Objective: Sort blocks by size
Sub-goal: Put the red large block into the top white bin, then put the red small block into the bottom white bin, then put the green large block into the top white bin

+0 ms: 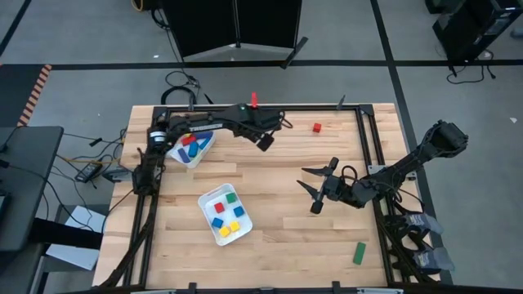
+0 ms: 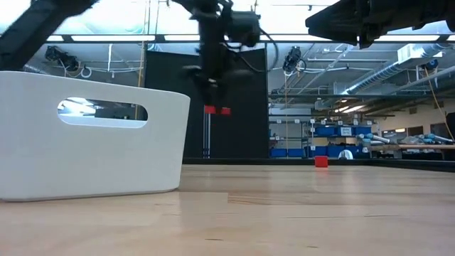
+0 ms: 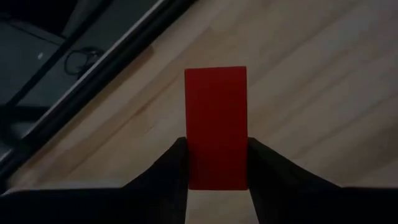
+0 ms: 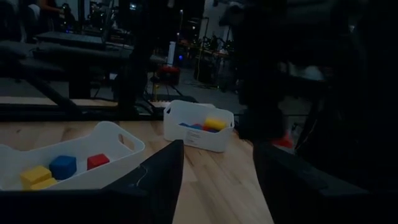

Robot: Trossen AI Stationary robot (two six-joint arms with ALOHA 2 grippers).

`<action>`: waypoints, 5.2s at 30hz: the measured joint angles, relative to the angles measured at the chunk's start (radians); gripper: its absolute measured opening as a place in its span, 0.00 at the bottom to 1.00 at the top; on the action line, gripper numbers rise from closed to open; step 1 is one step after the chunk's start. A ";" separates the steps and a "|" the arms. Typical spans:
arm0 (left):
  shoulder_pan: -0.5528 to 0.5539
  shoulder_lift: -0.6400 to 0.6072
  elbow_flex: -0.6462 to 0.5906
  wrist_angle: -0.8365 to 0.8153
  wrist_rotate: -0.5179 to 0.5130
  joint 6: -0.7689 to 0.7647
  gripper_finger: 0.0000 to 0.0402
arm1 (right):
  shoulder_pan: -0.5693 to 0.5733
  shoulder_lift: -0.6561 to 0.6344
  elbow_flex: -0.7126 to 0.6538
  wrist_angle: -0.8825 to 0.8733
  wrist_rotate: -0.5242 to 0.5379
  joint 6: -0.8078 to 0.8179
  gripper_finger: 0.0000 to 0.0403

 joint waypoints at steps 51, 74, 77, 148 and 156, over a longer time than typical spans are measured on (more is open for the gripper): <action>0.059 -0.913 -1.085 0.652 0.040 0.023 0.81 | -0.882 0.002 0.212 -1.100 -0.436 0.621 0.71; -0.048 -0.973 -1.085 0.775 0.036 0.051 0.80 | -1.069 0.404 0.366 -1.070 -0.403 0.808 0.83; -0.058 -0.973 -1.085 0.776 0.035 0.051 0.80 | -1.069 0.450 0.384 -1.091 -0.409 0.828 0.80; -0.422 -1.086 -1.085 0.951 -0.190 0.097 0.80 | -0.176 0.752 0.712 -0.143 -0.550 0.436 0.68; -0.481 -0.909 -1.084 1.180 -0.082 0.136 0.80 | -0.073 0.449 0.245 0.176 -0.321 0.416 0.67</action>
